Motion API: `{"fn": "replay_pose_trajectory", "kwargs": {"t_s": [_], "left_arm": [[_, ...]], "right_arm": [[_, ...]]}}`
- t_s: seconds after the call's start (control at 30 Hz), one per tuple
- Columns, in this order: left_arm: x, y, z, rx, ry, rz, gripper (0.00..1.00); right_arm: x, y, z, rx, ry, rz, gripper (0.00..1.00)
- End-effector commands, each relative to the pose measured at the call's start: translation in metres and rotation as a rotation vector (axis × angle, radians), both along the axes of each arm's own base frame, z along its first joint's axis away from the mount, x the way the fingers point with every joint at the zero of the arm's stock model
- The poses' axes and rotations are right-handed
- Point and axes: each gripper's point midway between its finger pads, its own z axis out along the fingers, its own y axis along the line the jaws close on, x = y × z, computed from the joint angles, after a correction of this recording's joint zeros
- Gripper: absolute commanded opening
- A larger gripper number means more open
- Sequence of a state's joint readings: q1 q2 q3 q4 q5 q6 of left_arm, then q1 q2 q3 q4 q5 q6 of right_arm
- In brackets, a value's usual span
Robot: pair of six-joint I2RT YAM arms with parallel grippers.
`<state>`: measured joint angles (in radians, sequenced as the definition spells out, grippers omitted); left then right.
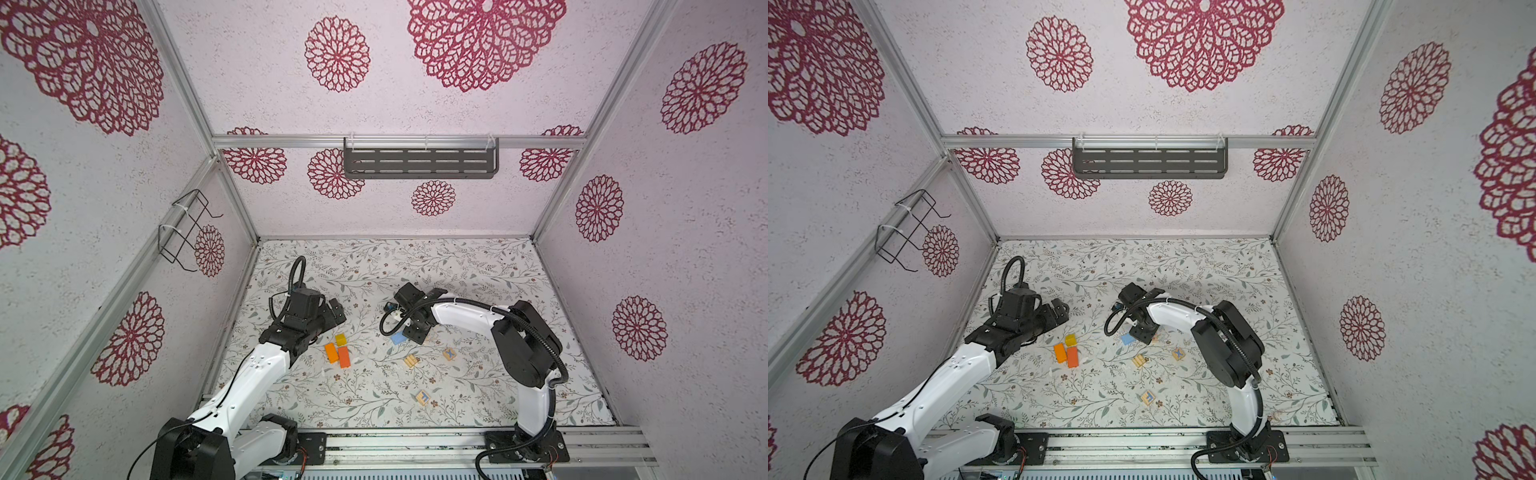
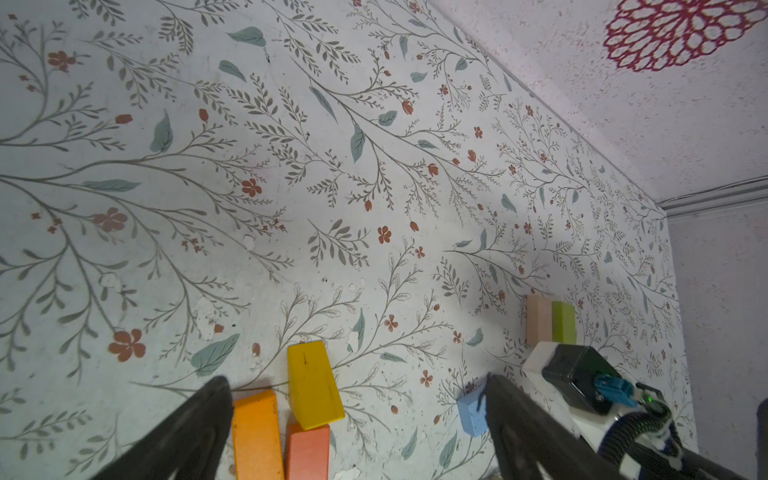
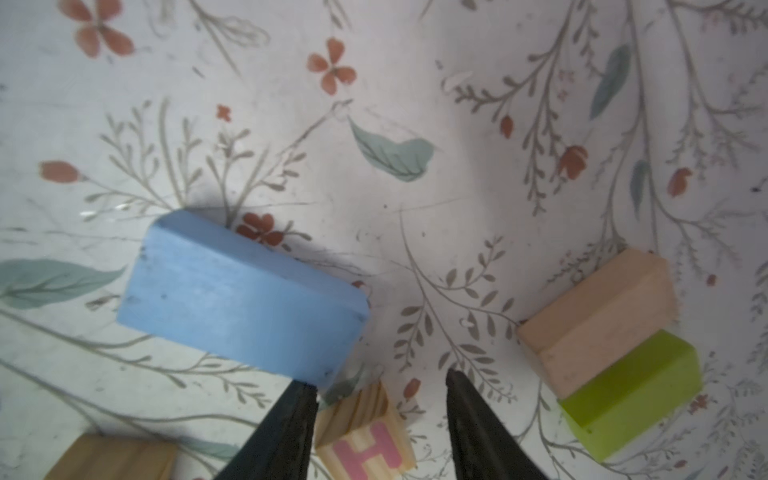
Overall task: Build the wood block tower
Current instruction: 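Carry the blue block with the right gripper toward the table center and release, then grasp the blue block with the left gripper while right arm draws back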
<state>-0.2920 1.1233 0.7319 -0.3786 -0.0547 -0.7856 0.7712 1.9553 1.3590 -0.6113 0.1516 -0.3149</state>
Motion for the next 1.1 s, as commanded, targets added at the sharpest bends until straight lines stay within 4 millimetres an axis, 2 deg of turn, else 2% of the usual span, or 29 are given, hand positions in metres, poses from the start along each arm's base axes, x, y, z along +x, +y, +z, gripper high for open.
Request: {"fn": "replay_pose_trajectory", "kwargs": {"t_s": [0.0,0.1,0.23,0.37,0.47,0.63,0.87,0.93,1.07], "left_arm": [[0.003,-0.004,0.004,0.014,0.010,-0.033,0.97],[0.003,-0.010,0.008,0.030,0.028,-0.075,0.97],[0.003,-0.019,0.020,0.075,0.049,-0.134,0.99],[0.006,-0.033,0.033,0.154,0.075,-0.209,0.94],[0.010,-0.051,0.030,0.223,0.124,-0.281,0.88],[0.019,-0.087,0.006,0.307,0.210,-0.407,0.73],[0.029,-0.152,-0.026,0.354,0.249,-0.641,0.72],[0.029,-0.166,-0.034,0.360,0.248,-0.692,0.72],[0.025,-0.194,-0.050,0.339,0.241,-0.795,0.70]], "right_arm": [[0.014,-0.006,0.012,0.007,-0.062,-0.066,0.54],[0.013,0.000,0.024,0.085,-0.075,-0.082,0.54],[0.010,0.010,0.058,0.249,-0.103,-0.113,0.54],[0.013,0.003,0.094,0.412,-0.158,-0.212,0.56],[0.022,-0.017,0.114,0.554,-0.202,-0.351,0.56],[0.036,-0.066,0.128,0.763,-0.263,-0.598,0.58],[0.042,-0.121,0.132,0.952,-0.309,-0.791,0.62],[0.041,-0.129,0.131,1.025,-0.295,-0.818,0.66],[0.039,-0.140,0.123,1.156,-0.220,-0.874,0.66]]}}
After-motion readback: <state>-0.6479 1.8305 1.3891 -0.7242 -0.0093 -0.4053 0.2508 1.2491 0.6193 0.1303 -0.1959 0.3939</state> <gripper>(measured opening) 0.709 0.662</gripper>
